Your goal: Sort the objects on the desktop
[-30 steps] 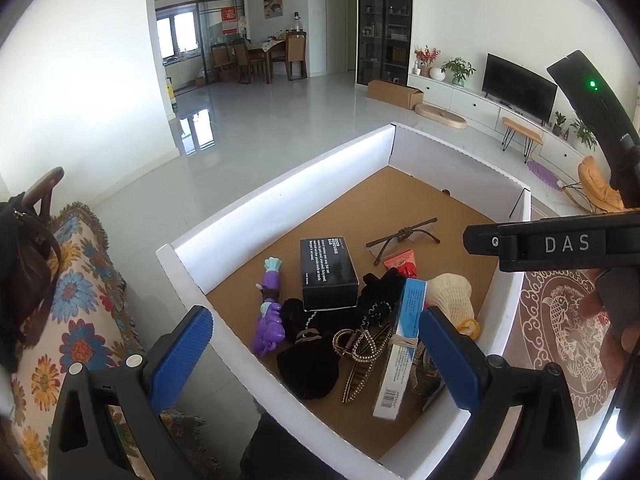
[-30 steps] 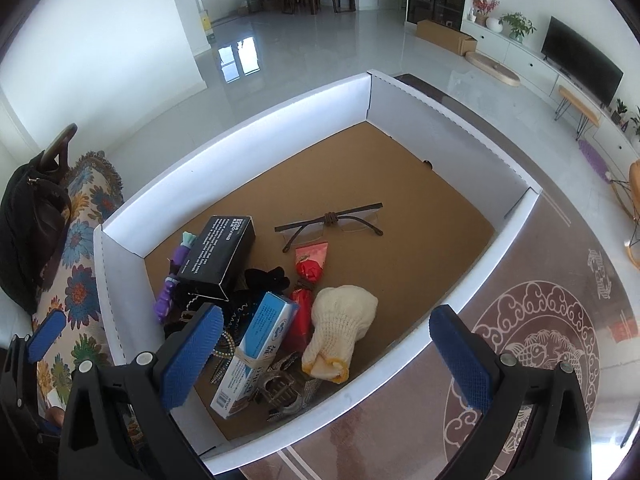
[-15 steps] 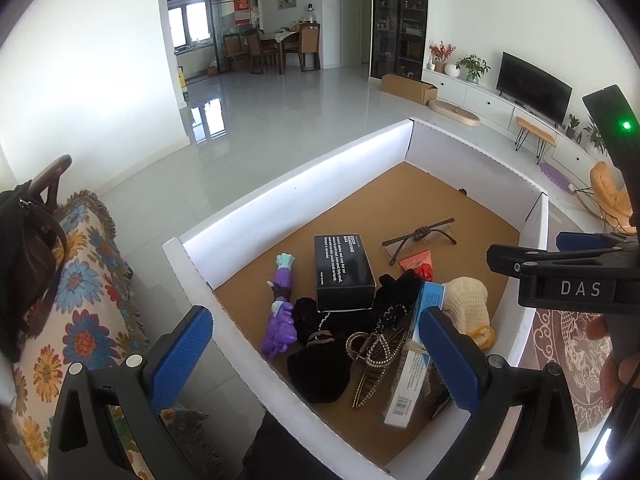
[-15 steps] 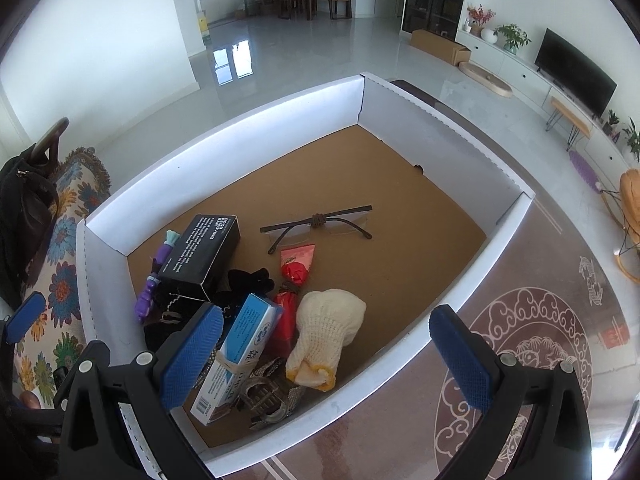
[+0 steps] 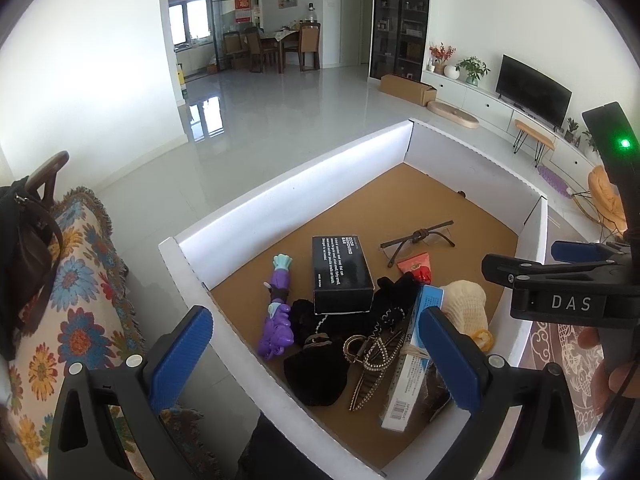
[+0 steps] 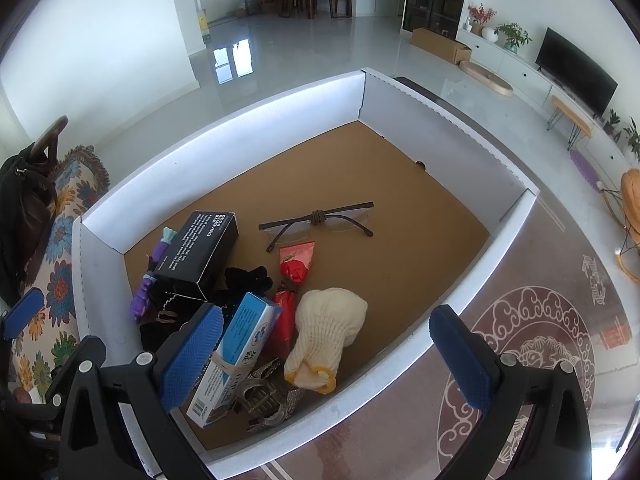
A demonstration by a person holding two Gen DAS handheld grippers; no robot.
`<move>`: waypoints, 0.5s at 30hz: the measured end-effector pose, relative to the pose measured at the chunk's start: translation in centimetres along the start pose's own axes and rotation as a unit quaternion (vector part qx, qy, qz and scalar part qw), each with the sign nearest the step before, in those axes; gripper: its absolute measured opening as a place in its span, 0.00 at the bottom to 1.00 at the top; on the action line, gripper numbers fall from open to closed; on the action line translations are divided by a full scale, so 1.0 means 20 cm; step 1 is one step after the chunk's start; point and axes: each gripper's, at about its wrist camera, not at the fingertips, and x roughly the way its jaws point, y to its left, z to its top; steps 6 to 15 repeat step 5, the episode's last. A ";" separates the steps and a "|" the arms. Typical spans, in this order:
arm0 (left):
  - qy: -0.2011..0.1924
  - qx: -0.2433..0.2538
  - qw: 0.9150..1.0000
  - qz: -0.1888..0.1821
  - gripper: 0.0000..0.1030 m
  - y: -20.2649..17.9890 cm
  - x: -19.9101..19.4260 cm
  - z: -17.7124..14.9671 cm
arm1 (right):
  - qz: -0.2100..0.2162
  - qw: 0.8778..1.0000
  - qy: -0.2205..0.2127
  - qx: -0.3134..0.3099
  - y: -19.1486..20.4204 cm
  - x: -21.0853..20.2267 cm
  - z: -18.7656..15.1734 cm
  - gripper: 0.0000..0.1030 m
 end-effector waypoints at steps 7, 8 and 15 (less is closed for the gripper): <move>-0.008 -0.004 1.000 -0.006 1.00 0.00 -0.03 0.01 | 0.000 1.000 -0.003 0.002 0.01 -0.01 0.02 1.00; -0.008 -0.004 1.000 -0.006 1.00 0.00 -0.03 0.01 | 0.000 1.000 -0.003 0.002 0.01 -0.01 0.02 1.00; -0.008 -0.004 1.000 -0.006 1.00 0.00 -0.03 0.01 | 0.000 1.000 -0.003 0.002 0.01 -0.01 0.02 1.00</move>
